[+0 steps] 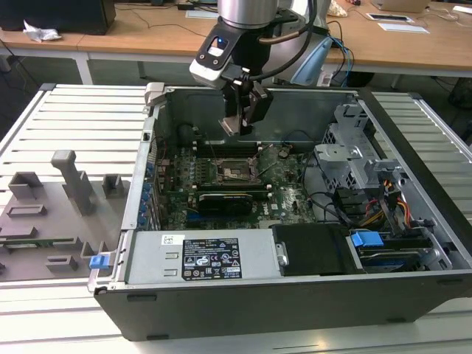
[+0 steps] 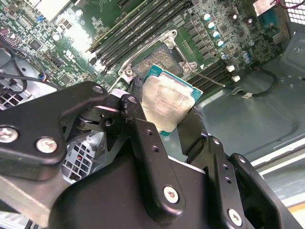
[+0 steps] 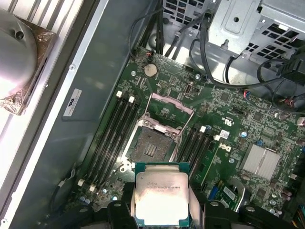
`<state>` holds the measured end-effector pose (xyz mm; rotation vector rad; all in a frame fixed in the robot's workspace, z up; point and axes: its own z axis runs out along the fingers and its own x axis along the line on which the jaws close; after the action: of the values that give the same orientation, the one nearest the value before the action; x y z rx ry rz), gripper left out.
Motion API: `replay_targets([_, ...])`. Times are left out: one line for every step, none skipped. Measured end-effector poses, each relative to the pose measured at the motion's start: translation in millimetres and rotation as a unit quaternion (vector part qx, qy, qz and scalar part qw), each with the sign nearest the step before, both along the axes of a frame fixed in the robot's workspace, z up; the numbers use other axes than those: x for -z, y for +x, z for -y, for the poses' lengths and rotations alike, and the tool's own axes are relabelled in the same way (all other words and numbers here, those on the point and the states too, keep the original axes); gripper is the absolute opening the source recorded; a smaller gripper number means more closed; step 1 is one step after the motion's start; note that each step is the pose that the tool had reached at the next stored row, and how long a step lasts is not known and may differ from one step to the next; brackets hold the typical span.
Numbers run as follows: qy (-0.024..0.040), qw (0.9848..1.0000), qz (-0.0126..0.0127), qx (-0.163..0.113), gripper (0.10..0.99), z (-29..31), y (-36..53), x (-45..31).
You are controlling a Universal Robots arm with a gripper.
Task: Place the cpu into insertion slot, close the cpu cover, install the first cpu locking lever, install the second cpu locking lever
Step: 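Place the cpu into insertion slot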
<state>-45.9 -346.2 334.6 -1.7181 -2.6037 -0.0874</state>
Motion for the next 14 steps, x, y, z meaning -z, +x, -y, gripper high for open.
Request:
replay_targets([0.0,1.0,-0.0004,0.001,0.533,0.0,0.0,0.1])
replay_targets([0.0,1.0,-0.0007,0.002,0.533,0.0,0.0,0.2])
replay_targets([0.0,1.0,-0.001,0.003,0.533,0.0,0.0,0.4])
replay_targets([0.0001,1.0,-0.0015,0.003,0.533,0.0,0.1,0.7])
replay_targets([0.0001,1.0,-0.0027,0.004,0.533,0.0,0.1,1.1])
replay_targets([0.0,1.0,-0.0041,0.006,0.533,0.0,0.0,1.5])
replay_targets([0.0,1.0,-0.0053,0.007,0.533,0.0,0.0,2.1])
replay_targets([0.0001,0.9999,-0.0063,0.01,0.533,0.0,0.0,2.6])
replay_targets([0.0001,0.9999,-0.0073,0.016,0.533,0.0,0.0,3.4])
replay_targets([0.0001,0.9998,-0.0077,0.02,0.533,0.0,0.0,3.7])
replay_targets([0.0001,0.9996,-0.0079,0.026,0.533,0.0,0.0,4.2])
replay_targets([0.0002,0.9994,-0.008,0.033,0.533,0.0,0.0,4.6])
replay_targets([0.0003,0.999,-0.0081,0.044,0.533,0.0,0.1,5.2])
replay_targets([0.0004,0.9984,-0.0083,0.056,0.533,0.0,0.0,5.9])
